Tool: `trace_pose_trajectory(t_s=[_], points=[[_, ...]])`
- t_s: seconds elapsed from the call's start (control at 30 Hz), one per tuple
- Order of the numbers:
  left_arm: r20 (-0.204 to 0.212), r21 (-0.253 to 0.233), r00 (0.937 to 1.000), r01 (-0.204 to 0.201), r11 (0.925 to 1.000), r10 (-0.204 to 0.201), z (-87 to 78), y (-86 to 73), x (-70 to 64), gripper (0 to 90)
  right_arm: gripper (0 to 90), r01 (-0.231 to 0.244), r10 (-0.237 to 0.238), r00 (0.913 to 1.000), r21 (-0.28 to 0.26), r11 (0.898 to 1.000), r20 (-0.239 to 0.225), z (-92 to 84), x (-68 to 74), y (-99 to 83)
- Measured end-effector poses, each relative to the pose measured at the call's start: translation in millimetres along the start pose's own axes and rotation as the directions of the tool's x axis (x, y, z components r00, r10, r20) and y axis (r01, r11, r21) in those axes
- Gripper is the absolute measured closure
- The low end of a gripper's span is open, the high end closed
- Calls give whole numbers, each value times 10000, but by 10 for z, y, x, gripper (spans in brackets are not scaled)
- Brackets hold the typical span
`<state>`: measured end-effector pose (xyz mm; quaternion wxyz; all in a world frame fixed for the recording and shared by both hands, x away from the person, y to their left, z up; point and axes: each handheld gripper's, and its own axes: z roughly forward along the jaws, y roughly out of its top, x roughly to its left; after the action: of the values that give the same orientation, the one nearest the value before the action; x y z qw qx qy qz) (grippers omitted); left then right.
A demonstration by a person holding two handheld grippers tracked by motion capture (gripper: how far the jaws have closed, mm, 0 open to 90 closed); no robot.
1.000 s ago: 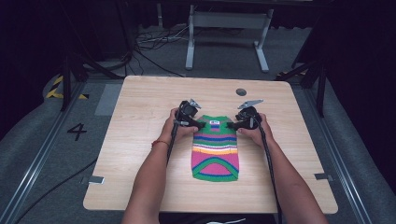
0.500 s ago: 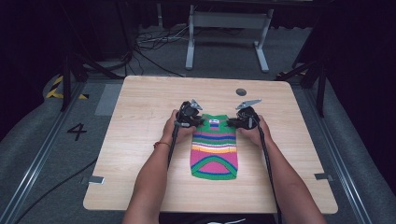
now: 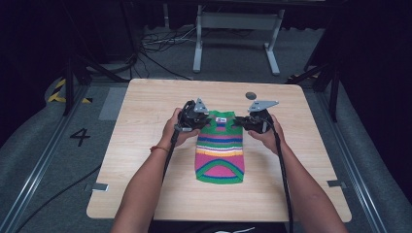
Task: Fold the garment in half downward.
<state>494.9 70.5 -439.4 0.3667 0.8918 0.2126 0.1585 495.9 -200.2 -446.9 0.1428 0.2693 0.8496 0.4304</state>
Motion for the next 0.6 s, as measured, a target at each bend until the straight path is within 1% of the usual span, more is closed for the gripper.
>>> trace_pose_trajectory(t_s=[0.03, 0.07, 0.1, 0.17, 0.2, 0.23, 0.33, 0.37, 0.4, 0.47, 0.5, 0.57, 0.6], points=[[42, -48, 9997, -220, 9997, 221, -58, -13, -41, 796, 834, 114, -114, 9998, 39, 9999, -180, -21, 38, 13], [42, -48, 9997, -220, 9997, 221, -58, -13, -41, 797, 834, 114, -114, 9998, 39, 9999, -180, -21, 38, 13], [34, -17, 9993, -379, 9993, 379, -98, -28, -76, 797, 835, 379, -375, 9989, 105, 9992, -285, -50, 100, 25], [135, -132, 9982, -580, 9982, 582, -169, -61, -125, 798, 835, 654, -655, 9966, -31, 9979, -502, -113, 180, 29], [196, -190, 9975, -681, 9975, 684, -212, -81, -152, 798, 835, 719, -722, 9960, -67, 9974, -533, -138, 197, 27], [154, -226, 9966, -803, 9965, 806, -247, -97, -176, 798, 836, 733, -743, 9950, -160, 9972, -669, -178, 227, 19], [196, -421, 9950, -969, 9944, 978, -340, -149, -256, 794, 836, 891, -915, 9919, -309, 9955, -882, -261, 296, -19], [147, -452, 9942, -1059, 9933, 1067, -358, -160, -284, 793, 835, 953, -981, 9909, -351, 9948, -922, -288, 318, -34], [71, -452, 9917, -1281, 9907, 1285, -390, -177, -338, 794, 835, 978, -1011, 9904, -391, 9944, -943, -309, 332, -46], [160, -601, 9892, -1446, 9877, 1458, -428, -202, -408, 794, 835, 1014, -1068, 9880, -532, 9934, -1112, -360, 367, -83], [107, -592, 9871, -1588, 9855, 1597, -448, -214, -450, 793, 834, 1083, -1142, 9864, -554, 9926, -1179, -382, 387, -101], [250, -665, 9845, -1718, 9829, 1738, -485, -240, -518, 791, 834, 1183, -1258, 9833, -635, 9909, -1317, -437, 426, -138], [176, -678, 9831, -1808, 9812, 1823, -504, -253, -555, 791, 834, 1210, -1286, 9822, -619, 9907, -1372, -455, 440, -150]])
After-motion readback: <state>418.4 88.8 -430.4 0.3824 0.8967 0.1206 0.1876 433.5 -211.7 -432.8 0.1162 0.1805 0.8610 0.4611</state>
